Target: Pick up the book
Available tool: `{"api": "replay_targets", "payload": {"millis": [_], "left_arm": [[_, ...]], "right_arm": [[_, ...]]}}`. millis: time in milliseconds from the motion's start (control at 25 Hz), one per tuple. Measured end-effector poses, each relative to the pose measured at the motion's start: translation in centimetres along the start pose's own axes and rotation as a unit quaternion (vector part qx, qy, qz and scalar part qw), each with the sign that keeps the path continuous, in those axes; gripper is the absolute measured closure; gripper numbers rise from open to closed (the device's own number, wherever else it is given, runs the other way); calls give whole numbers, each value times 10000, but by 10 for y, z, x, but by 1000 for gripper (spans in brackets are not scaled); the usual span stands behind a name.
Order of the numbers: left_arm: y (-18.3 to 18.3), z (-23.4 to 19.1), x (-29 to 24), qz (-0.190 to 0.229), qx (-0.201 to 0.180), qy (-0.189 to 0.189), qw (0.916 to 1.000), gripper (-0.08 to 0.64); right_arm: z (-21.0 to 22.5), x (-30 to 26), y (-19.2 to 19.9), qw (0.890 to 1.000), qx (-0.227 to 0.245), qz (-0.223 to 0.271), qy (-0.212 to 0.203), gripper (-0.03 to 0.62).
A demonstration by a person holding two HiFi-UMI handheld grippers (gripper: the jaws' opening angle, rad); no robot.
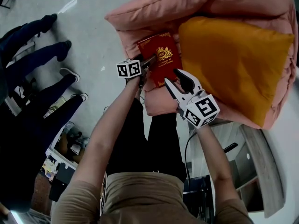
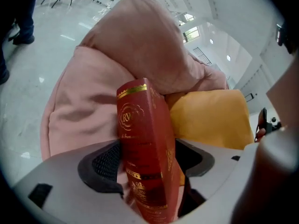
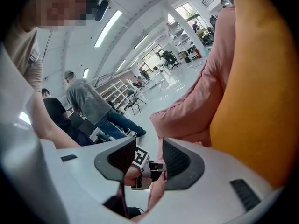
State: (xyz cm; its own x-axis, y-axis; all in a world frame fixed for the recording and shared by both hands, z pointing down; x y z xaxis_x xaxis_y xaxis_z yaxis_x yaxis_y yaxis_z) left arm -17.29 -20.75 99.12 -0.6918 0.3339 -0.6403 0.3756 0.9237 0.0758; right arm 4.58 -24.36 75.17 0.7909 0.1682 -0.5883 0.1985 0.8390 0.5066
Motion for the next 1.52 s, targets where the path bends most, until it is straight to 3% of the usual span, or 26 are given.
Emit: {"api": "replay_targets", "payload": {"millis": [120,280,440,560,600,680,760,880,960,1080,1240,1520], "left_arm": [[-13,32,-4,124,-319,-27,9994,209],[-27,36,-27,-147,-80,-98,9998,207],[-28,38,-25,-360,65,728,9967,209],[-14,55,-25,-855,-185,1510,9846,236],[-8,64,-30,-1047,-453,1420,9833,235],[-2,75,-40,-1106,-863,592,9883,235],[-2,74,-47,-792,-585,-185,9950,244],[0,67,-54,-479,52,-309,9984,308],[-1,62,-53,-516,66,-125,9986,308],[-7,69,-35,-485,-245,163,9984,316],[-20,95,20,-221,-1112,254,9932,318],[-39,179,139,473,-2486,581,9657,319]], "right_arm": [[4,3,6,9997,-235,32,-19,426],[6,11,8,9993,-353,135,3,426],[10,19,11,9988,-408,261,-22,426],[17,18,18,9977,-579,325,-107,426],[20,17,21,9967,-714,353,-152,426],[21,13,22,9937,-1028,409,-196,426],[19,11,21,9919,-1176,449,-187,426],[23,21,22,9923,-1148,443,-142,426],[28,29,22,9933,-1072,430,-85,426],[35,42,21,9954,-876,386,76,426],[26,54,16,9975,-494,302,416,426],[-30,86,-25,9909,655,403,1107,426]]}}
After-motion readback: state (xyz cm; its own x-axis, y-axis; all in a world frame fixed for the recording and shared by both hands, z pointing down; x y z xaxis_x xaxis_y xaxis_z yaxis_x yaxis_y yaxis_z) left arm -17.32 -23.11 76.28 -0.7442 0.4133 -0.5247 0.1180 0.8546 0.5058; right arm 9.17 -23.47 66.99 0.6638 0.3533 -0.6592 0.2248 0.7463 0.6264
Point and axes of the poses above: the fingertips, and each gripper's own axes: x backward along the fingers, z to its right, y out of its underside, the point moved 10 cm from there along x, backward along the fingers, and after that the axes turned 7 degrees about -z, right-handed, at the moved point
